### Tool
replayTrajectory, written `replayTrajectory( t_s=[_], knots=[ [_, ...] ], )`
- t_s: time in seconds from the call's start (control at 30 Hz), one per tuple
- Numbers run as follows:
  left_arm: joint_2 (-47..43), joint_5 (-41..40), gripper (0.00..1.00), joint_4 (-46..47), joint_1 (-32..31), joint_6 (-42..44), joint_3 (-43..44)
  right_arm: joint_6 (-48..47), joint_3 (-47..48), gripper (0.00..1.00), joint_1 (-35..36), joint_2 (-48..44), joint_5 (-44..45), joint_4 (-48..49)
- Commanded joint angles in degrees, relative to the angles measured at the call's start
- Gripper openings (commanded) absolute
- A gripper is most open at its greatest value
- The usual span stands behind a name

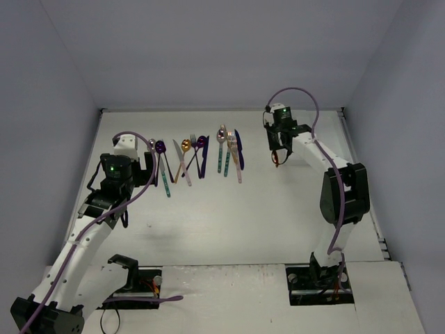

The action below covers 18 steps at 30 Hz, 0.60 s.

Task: Sort the eating utensils into containers

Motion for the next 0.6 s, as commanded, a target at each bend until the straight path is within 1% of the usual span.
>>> replayTrajectory(
  t_s=[0.0, 0.1, 0.2, 0.37, 0.47, 0.57],
  knots=[
    [-0.03, 0.32, 0.9, 1.88, 0.5, -0.85, 0.97, -4.98, 8.51, 0.0, -5.41, 0.17, -3.77, 1.28],
    [0.01, 0.0, 0.9, 1.74, 0.5, -0.93, 0.8, -7.36, 13.52, 0.0, -6.61, 4.0, -2.39, 1.23],
    [0.14, -0.26, 0.9, 1.81, 0.5, -0.76, 0.73, -7.58, 17.52, 0.0, -9.52, 7.74, -4.08, 1.29],
    [0.77, -0.34, 0.9, 1.65, 0.5, -0.76, 0.8, -8.15, 23.01, 0.0, -10.28, 14.61, -3.96, 1.31],
    [1.1, -0.58, 0.9, 1.65, 0.5, -0.52, 0.8, -8.29, 25.16, 0.0, -10.52, 18.72, -2.14, 1.62],
    [1.38, -0.46, 0.9, 1.73, 0.5, -0.5, 0.87, -8.01, 26.2, 0.0, -10.94, 21.14, -2.93, 1.83]
  ],
)
